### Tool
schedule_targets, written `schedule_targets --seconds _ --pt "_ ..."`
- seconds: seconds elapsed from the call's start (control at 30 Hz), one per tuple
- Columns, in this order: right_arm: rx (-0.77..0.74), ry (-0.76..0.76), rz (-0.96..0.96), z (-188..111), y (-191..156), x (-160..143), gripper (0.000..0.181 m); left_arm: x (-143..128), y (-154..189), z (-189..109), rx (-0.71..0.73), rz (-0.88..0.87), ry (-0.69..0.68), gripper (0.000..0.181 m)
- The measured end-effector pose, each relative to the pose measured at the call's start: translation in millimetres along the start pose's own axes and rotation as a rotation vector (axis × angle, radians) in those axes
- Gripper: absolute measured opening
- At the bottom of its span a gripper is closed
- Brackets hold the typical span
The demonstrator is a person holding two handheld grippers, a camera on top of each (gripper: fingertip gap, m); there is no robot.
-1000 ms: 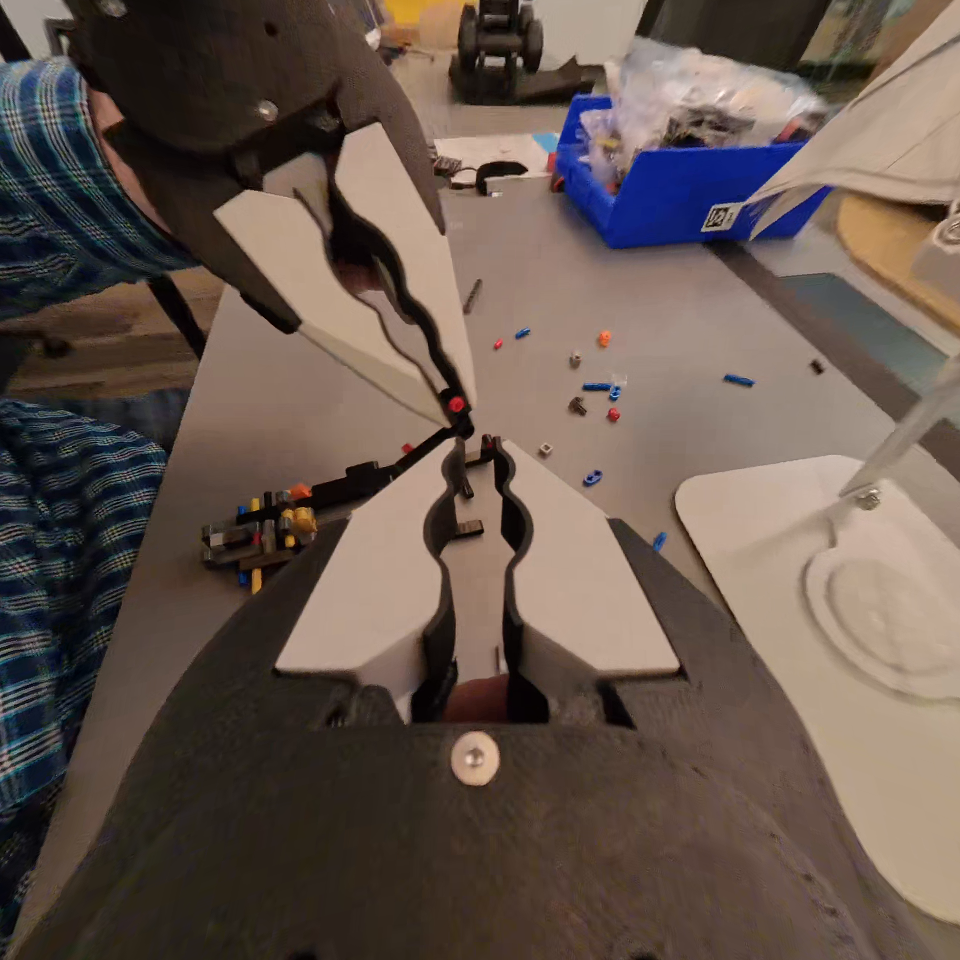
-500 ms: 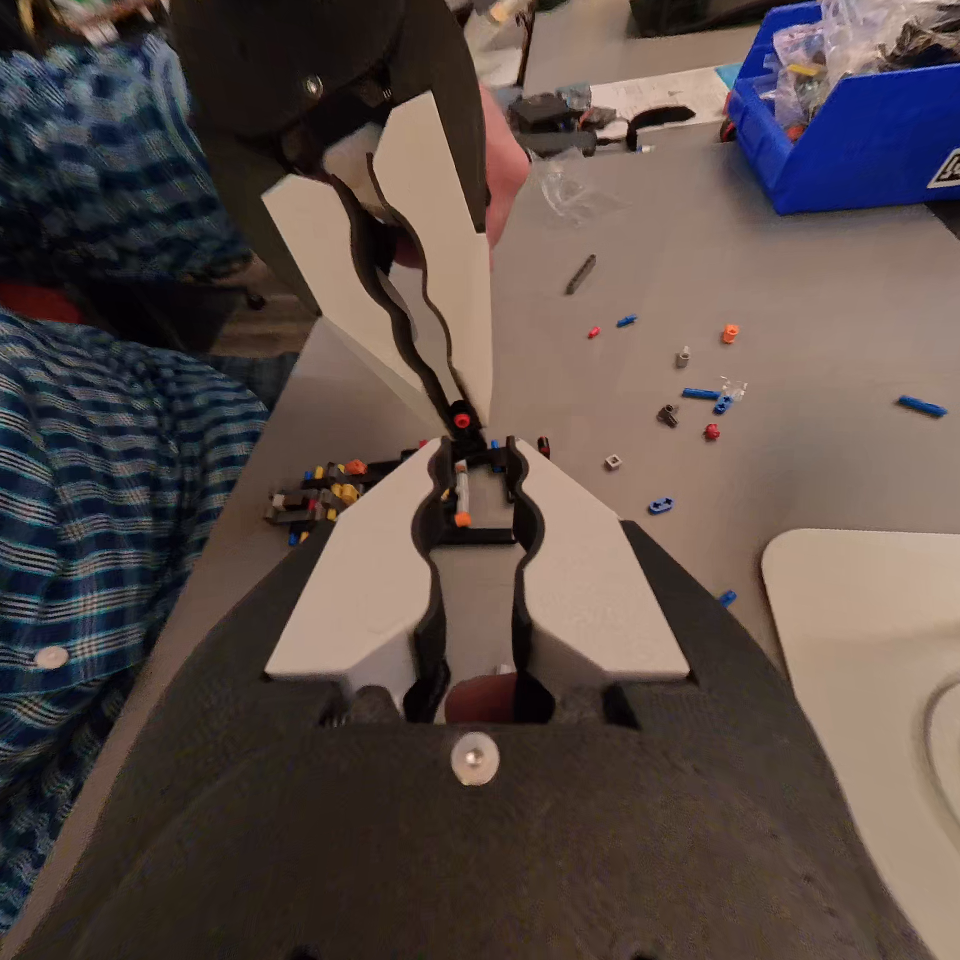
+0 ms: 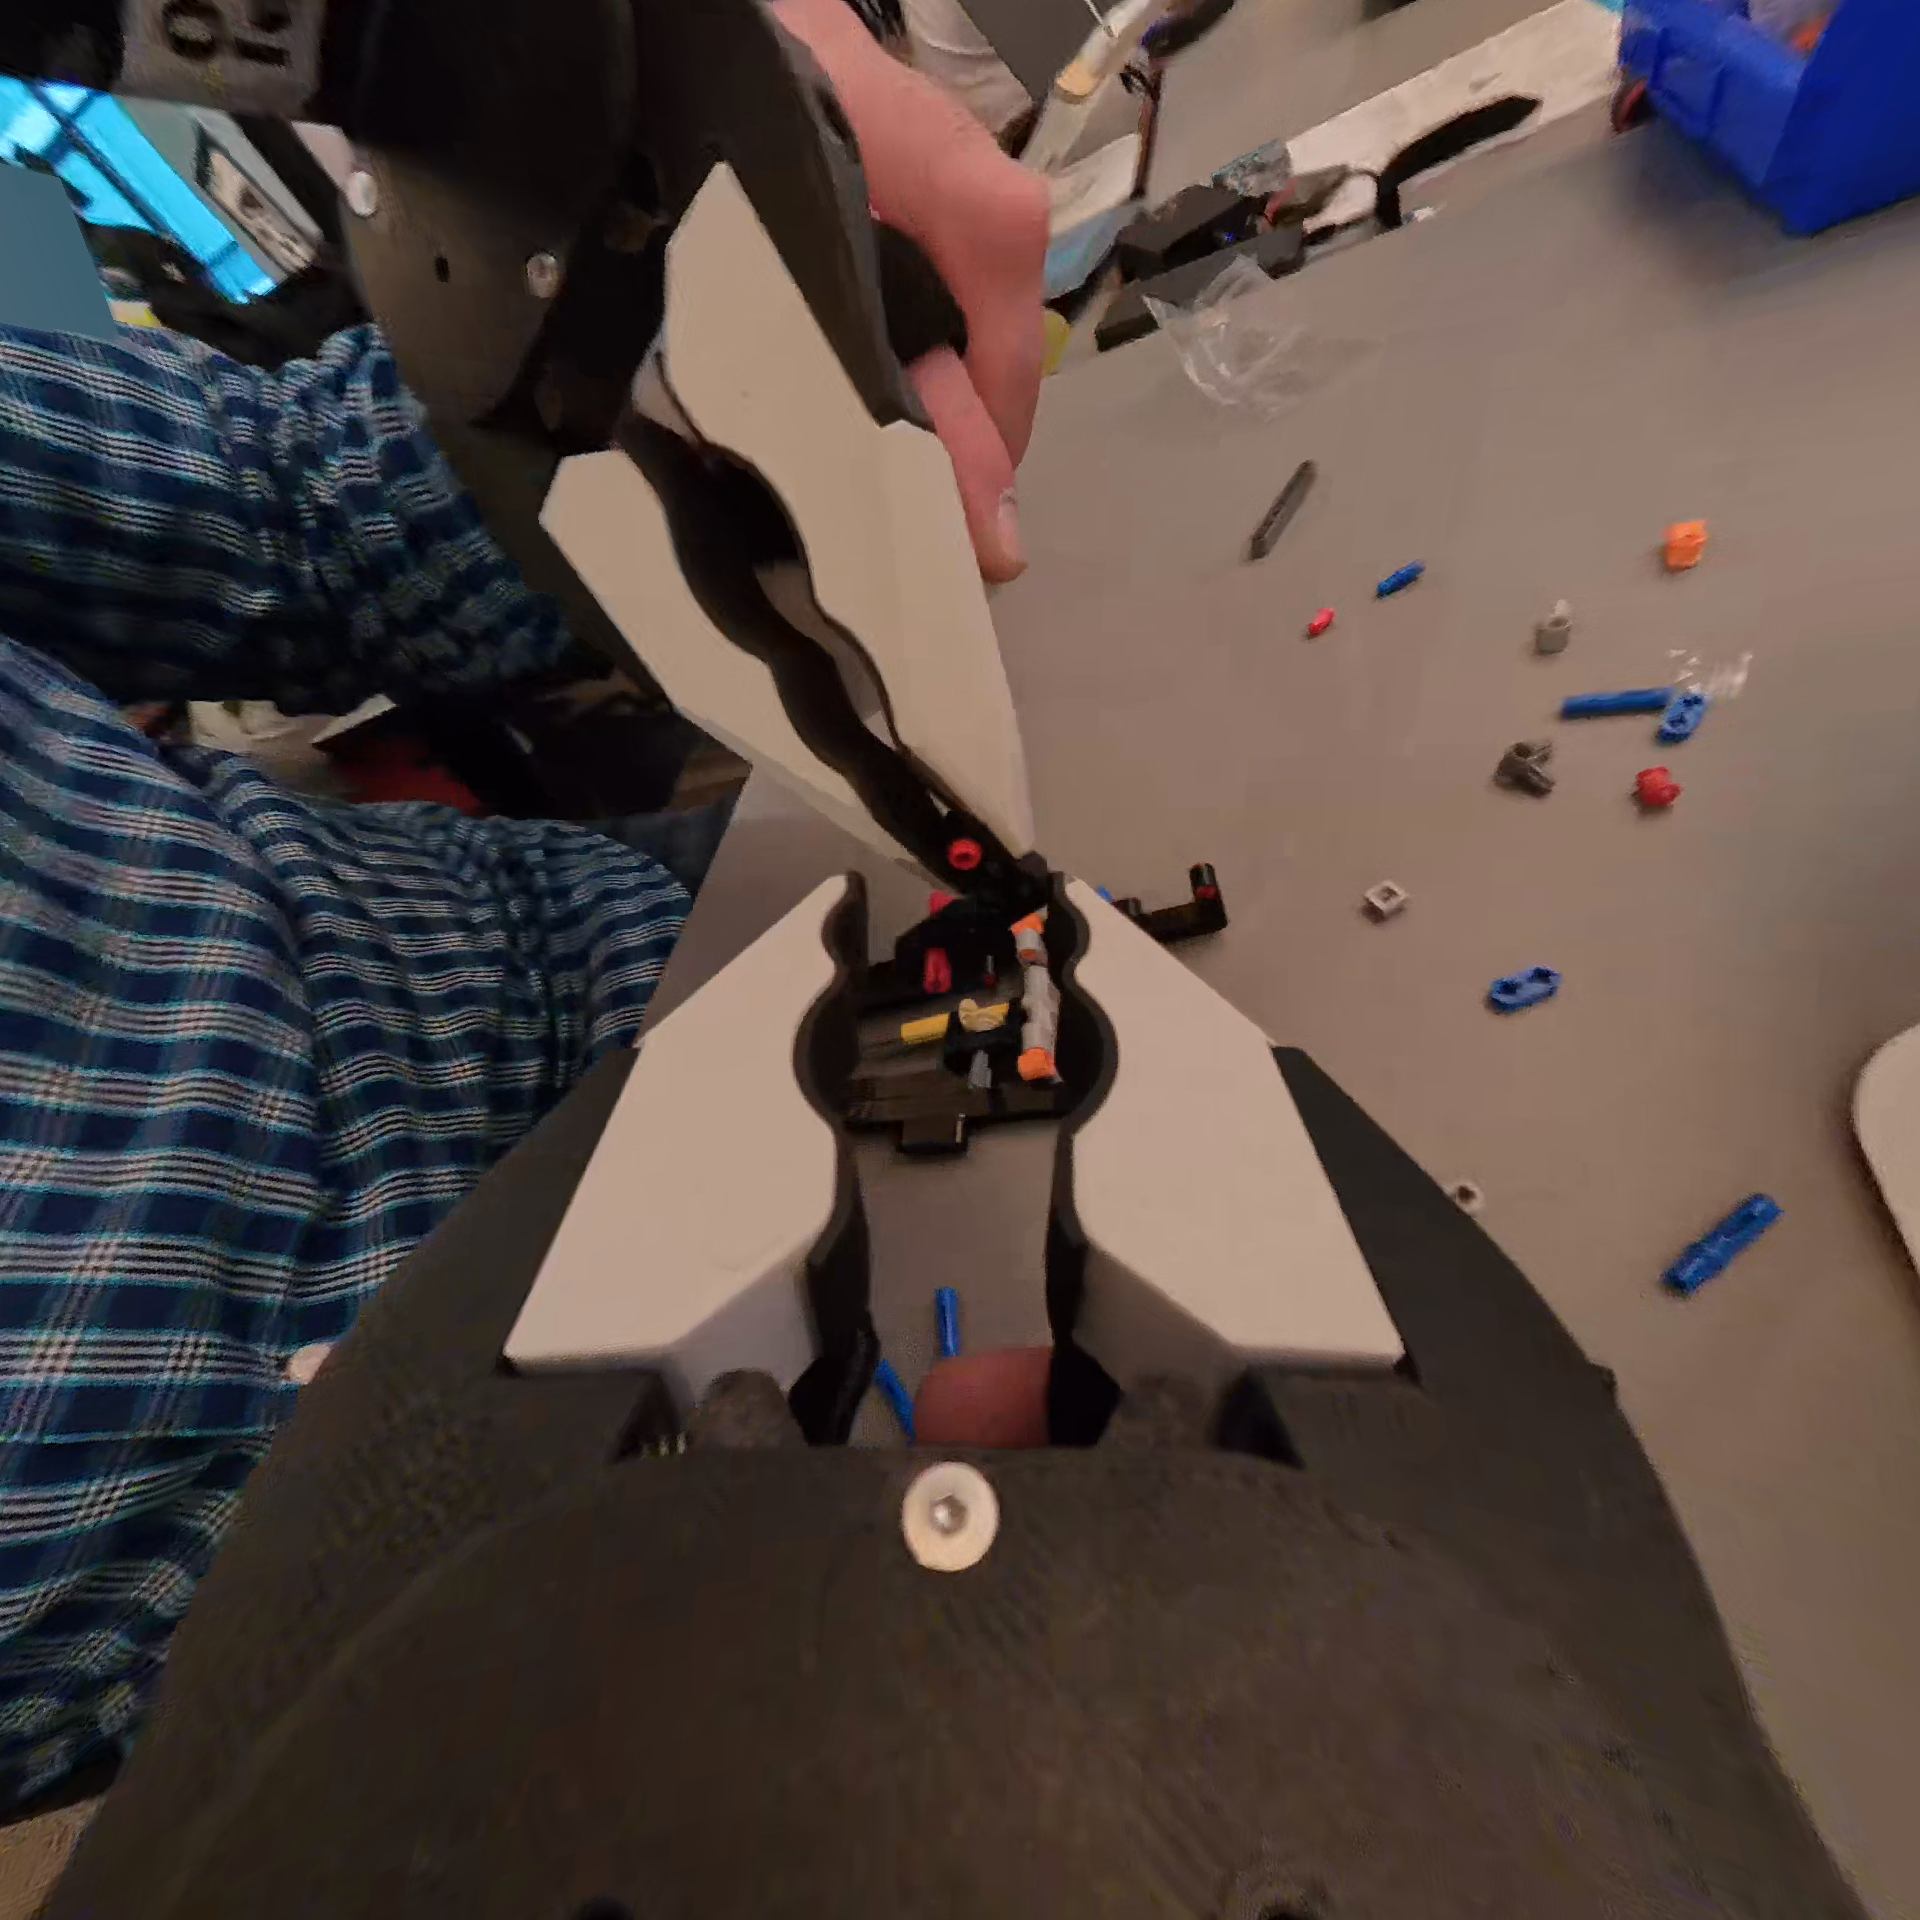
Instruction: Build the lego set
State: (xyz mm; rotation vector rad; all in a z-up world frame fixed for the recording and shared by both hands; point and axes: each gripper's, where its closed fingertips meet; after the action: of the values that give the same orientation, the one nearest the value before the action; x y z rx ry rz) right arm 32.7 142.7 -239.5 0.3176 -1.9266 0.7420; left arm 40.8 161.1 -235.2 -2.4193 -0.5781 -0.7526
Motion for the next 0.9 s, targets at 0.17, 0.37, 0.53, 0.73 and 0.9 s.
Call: schedule_targets --seconds 0.17,0.37,0.53,0.73,0.9 --pt "-0.091 -0.045 0.030 5 18 -10 0.021 -14 -1 10 -0.001 0.012 -0.044 0.006" --pt "-0.118 -0.091 0.043 14 30 -23 0.014 -30 0 18 -0.023 -0.016 -0.029 0.006" --pt "-0.101 -0.093 0.058 17 33 -27 0.014 -35 0 21 -0.035 -0.053 0.008 0.006" --pt "-0.043 -0.047 0.087 17 29 -23 0.012 -31 -3 15 -0.007 -0.098 0.074 0.014" --pt "-0.019 -0.012 0.103 14 29 -19 0.009 -29 -9 12 0.060 -0.064 0.074 0.023"
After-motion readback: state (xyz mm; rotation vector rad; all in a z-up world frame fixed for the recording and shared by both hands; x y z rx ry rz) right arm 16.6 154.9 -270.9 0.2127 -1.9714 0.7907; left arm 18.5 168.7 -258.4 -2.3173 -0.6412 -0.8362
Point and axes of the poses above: each gripper's, where its closed fingertips meet, z out along the fingers, x out of its top, y = z × x across the jaws, and after that the axes turned 3 degrees about -z, right-handed
